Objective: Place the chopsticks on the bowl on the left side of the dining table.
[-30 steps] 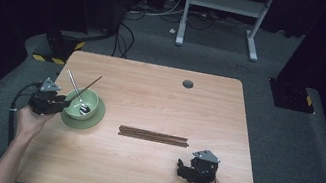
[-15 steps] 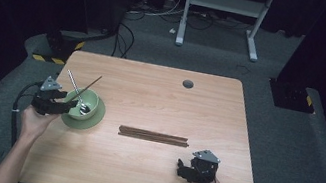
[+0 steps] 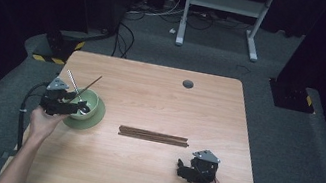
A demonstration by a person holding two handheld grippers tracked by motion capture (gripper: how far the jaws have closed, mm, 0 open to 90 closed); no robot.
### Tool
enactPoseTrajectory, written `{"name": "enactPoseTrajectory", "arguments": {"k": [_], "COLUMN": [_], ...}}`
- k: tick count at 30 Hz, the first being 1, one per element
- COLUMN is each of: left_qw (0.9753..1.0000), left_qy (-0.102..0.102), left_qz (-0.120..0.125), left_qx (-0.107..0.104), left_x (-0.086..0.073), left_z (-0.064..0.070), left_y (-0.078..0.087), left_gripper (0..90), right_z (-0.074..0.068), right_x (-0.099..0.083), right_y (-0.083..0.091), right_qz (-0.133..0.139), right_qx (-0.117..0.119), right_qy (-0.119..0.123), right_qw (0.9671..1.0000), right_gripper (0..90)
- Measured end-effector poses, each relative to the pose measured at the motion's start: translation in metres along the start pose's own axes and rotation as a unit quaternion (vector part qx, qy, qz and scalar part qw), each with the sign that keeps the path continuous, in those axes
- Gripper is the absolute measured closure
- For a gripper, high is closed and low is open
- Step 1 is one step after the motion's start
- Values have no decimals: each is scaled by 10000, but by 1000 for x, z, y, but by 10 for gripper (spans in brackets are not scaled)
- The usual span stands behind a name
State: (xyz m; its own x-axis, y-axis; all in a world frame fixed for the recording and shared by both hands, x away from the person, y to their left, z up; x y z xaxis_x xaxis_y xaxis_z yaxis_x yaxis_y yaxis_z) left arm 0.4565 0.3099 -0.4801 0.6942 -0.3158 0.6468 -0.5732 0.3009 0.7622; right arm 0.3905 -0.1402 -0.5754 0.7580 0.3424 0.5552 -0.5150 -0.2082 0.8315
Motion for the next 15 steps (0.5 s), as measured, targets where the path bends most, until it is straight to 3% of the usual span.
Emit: {"name": "enactPoseTrajectory", "arguments": {"k": [10, 15], "left_qw": [9993, 9995], "left_qy": [81, 7], "left_qz": [171, 190], "left_qx": [-315, -244], "left_x": [7, 8], "left_z": [12, 19], "left_y": [1, -2], "left_gripper": [337, 337], "right_z": [0, 0], "right_x": [0, 0], "right_y": [0, 0], "right_qz": [1, 2], "right_qx": [-2, -3], "right_qy": [-3, -4], "right_qw": [10000, 10000], "right_gripper": [109, 109]}}
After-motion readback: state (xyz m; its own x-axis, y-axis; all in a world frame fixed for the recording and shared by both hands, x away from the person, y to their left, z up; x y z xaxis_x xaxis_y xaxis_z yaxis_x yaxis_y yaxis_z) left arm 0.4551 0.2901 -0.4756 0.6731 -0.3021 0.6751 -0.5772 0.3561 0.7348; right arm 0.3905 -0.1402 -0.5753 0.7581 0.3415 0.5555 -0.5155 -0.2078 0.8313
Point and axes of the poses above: each handheld gripper's, and its own axes: y roughly backward along the jaws, x roughly out of its top, z roughly to its right, the point moved 7 cm from there along -y, roughly forward along the jaws, and after that the axes turned 11 degrees about -z, right-handed, at the moved point
